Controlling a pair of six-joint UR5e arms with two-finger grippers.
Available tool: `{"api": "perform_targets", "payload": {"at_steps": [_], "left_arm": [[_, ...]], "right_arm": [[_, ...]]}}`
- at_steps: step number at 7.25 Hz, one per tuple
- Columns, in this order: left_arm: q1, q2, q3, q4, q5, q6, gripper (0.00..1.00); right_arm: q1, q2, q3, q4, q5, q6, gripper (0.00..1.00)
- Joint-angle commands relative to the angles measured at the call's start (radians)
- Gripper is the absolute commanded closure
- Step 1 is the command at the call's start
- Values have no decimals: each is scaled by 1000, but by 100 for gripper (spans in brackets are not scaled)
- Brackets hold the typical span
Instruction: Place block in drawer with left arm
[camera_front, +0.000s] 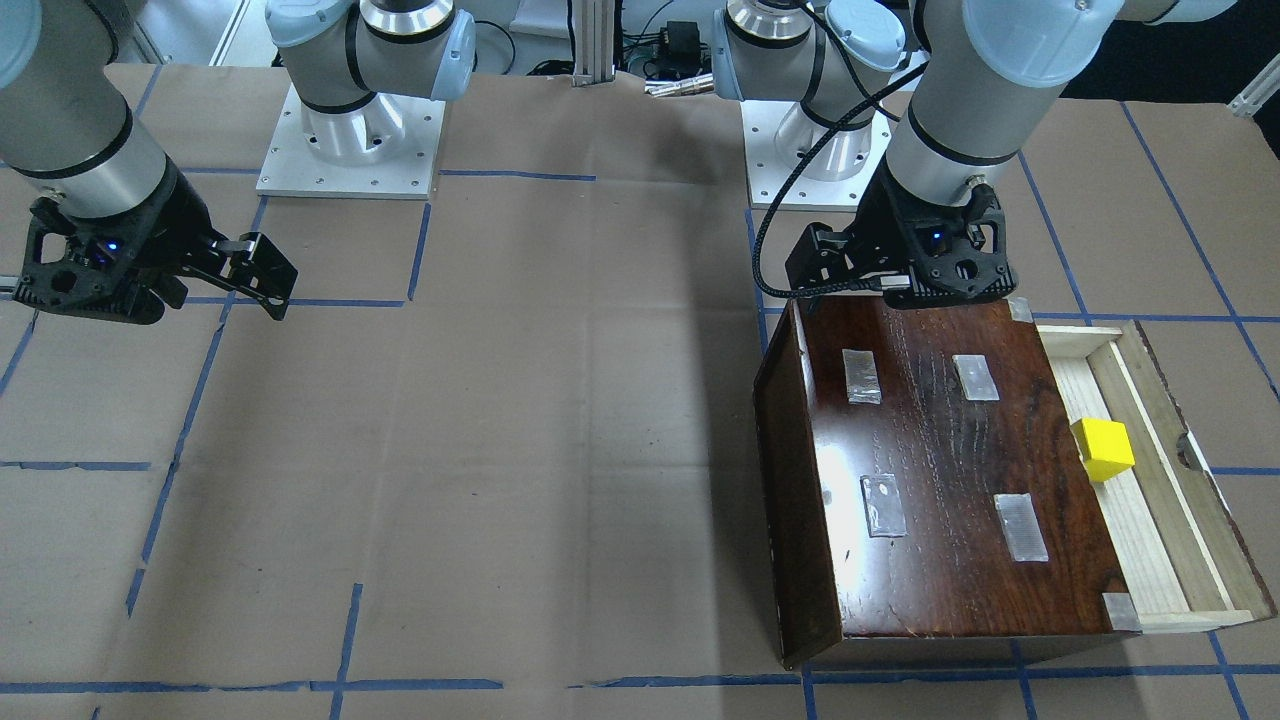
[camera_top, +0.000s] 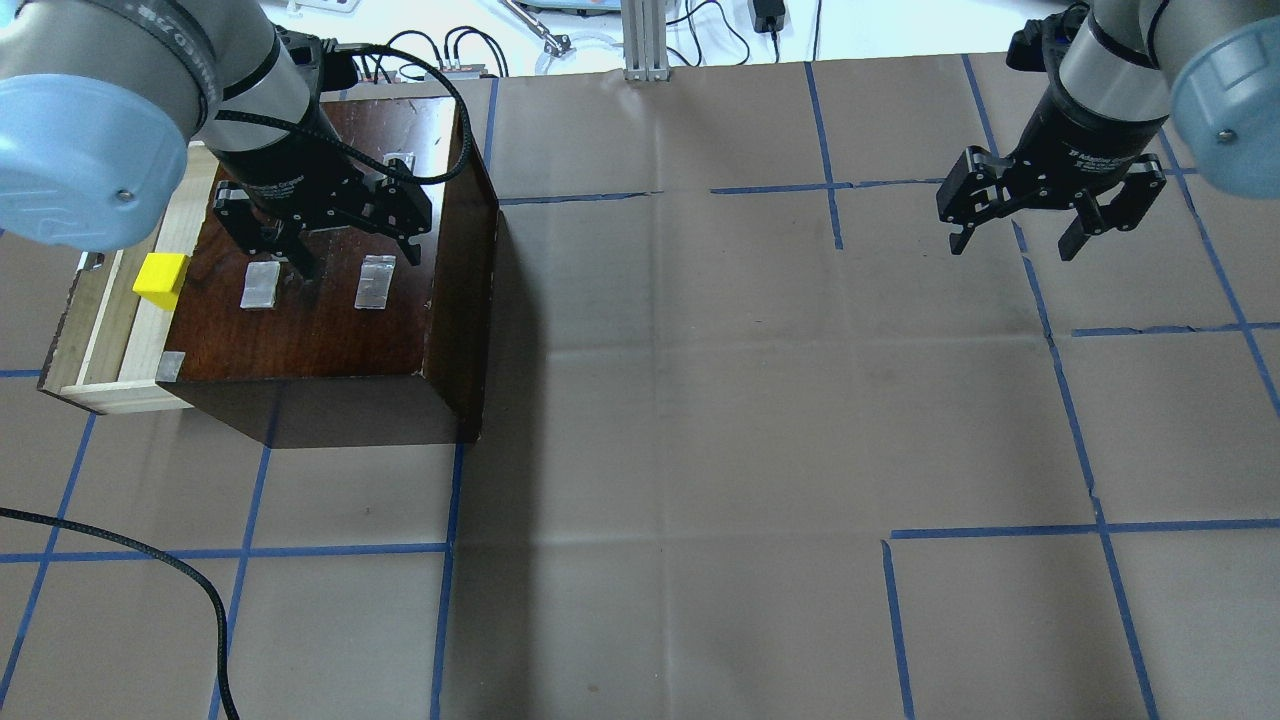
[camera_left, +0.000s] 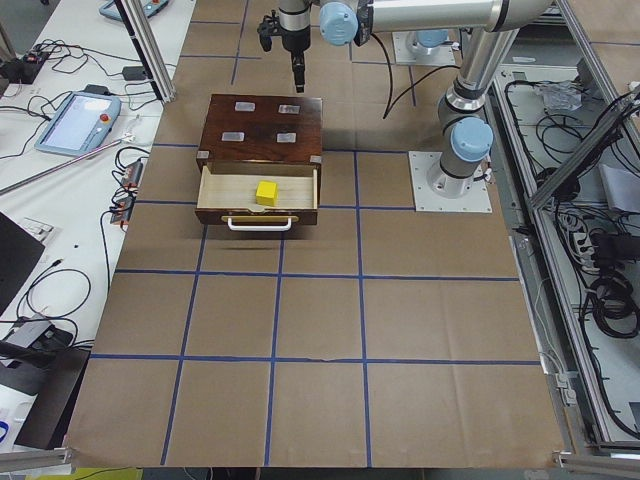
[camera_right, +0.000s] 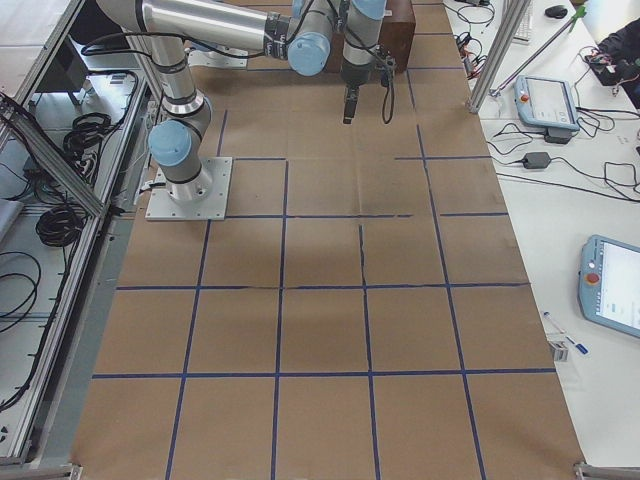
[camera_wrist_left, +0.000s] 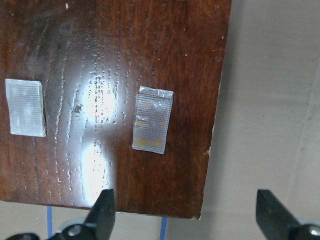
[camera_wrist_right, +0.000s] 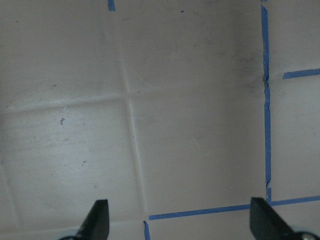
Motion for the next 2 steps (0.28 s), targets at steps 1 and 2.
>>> {"api": "perform_targets", "payload": {"at_steps": [1, 2], "left_arm": [[6, 2, 0, 0, 1, 4, 1], [6, 2, 0, 0, 1, 4, 1]], "right_arm": [[0, 0, -2, 0, 0, 1, 0], [0, 1, 0, 0, 0, 1, 0]]}}
